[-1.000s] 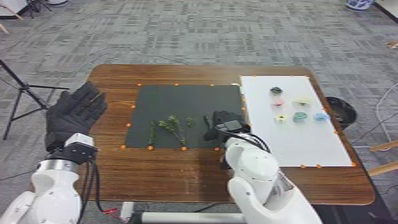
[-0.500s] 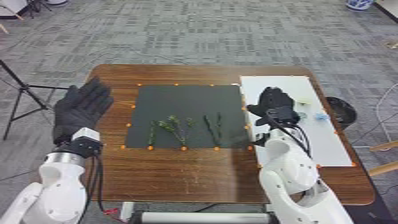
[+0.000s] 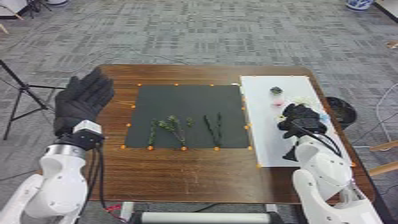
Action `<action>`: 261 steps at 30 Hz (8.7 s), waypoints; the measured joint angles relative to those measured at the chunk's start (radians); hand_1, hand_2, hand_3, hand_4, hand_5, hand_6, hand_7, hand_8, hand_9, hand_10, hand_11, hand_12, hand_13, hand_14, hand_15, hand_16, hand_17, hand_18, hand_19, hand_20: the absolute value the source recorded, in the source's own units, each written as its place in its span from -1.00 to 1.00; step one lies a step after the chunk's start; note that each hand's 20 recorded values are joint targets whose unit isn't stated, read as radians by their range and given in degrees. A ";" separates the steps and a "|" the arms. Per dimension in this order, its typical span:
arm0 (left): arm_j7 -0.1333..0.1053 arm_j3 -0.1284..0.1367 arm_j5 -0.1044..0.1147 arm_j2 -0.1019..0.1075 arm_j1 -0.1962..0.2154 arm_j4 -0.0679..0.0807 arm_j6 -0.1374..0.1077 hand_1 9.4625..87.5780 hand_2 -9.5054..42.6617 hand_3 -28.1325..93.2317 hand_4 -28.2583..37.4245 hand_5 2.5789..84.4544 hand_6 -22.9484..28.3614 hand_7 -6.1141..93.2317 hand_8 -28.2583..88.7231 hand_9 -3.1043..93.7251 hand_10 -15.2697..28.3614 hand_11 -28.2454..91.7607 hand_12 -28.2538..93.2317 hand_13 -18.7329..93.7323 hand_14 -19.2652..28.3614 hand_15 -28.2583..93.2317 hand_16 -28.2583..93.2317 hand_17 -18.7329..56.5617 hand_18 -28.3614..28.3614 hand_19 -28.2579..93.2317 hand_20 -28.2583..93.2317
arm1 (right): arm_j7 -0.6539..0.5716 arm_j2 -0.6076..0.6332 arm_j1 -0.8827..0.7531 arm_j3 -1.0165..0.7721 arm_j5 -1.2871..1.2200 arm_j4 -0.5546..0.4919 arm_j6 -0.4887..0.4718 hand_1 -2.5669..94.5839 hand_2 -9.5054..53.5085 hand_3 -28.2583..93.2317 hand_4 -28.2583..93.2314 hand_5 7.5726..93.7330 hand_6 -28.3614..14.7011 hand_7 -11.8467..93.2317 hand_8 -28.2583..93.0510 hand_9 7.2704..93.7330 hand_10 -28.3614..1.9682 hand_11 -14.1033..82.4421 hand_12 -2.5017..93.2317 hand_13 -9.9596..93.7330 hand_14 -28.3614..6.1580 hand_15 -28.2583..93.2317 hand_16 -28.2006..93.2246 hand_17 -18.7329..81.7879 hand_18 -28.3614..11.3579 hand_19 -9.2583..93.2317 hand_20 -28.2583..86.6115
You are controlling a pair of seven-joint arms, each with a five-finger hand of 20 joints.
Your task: Arrange flowers
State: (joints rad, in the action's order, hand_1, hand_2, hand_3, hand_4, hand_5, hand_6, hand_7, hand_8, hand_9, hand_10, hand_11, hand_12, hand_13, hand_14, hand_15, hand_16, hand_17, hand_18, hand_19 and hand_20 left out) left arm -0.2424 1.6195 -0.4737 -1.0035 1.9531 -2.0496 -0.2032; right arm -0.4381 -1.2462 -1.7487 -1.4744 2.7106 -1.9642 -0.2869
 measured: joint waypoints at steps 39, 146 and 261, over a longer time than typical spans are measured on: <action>0.006 -0.024 -0.001 -0.018 -0.006 0.008 0.007 -0.58 -0.01 0.63 -1.00 -0.02 0.23 -0.59 -0.70 -0.16 0.36 -0.20 -0.43 -0.15 0.44 -0.15 -0.61 -0.67 0.53 0.09 -0.42 | 0.021 -0.012 0.108 0.005 -0.018 0.099 -0.133 0.12 -1.00 0.69 -0.96 0.27 0.28 -0.45 -0.72 0.41 0.24 -0.41 -0.61 0.56 0.19 0.66 -0.02 0.12 -0.60 0.74 0.10; -0.205 0.186 0.158 -0.029 0.219 -0.048 0.005 -0.43 0.05 0.26 -1.00 -0.06 0.21 -0.65 -0.69 -0.18 0.34 -0.24 -0.44 -0.18 0.36 -0.24 -0.61 -0.66 0.51 0.06 -0.41 | 0.419 -0.585 0.378 0.466 0.172 0.477 -0.124 0.24 -0.99 0.62 -0.99 0.46 0.30 -0.29 -0.58 0.57 0.36 -0.56 -0.40 0.59 0.33 0.53 0.00 0.12 -0.54 0.68 0.11; -0.139 0.258 0.173 -0.112 0.269 -0.009 0.130 -0.35 0.06 0.12 -1.00 -0.11 0.18 -0.67 -0.68 -0.22 0.30 -0.28 -0.42 -0.20 0.35 -0.28 -0.59 -0.66 0.51 0.02 -0.40 | 0.243 -0.284 0.363 0.126 -0.712 0.054 -0.392 -0.15 -0.62 0.73 -0.93 -0.09 0.20 -0.56 -0.72 -0.13 0.16 -0.52 -0.76 0.42 0.07 0.56 -0.13 0.01 -0.50 0.64 -0.03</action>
State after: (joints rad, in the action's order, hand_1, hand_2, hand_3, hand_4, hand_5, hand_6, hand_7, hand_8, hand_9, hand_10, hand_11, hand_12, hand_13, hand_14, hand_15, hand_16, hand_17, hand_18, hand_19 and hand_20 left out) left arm -0.3817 1.8779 -0.3004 -1.1157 2.2219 -2.0582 -0.0736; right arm -0.1952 -1.5302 -1.3858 -1.3480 1.9984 -1.9098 -0.6794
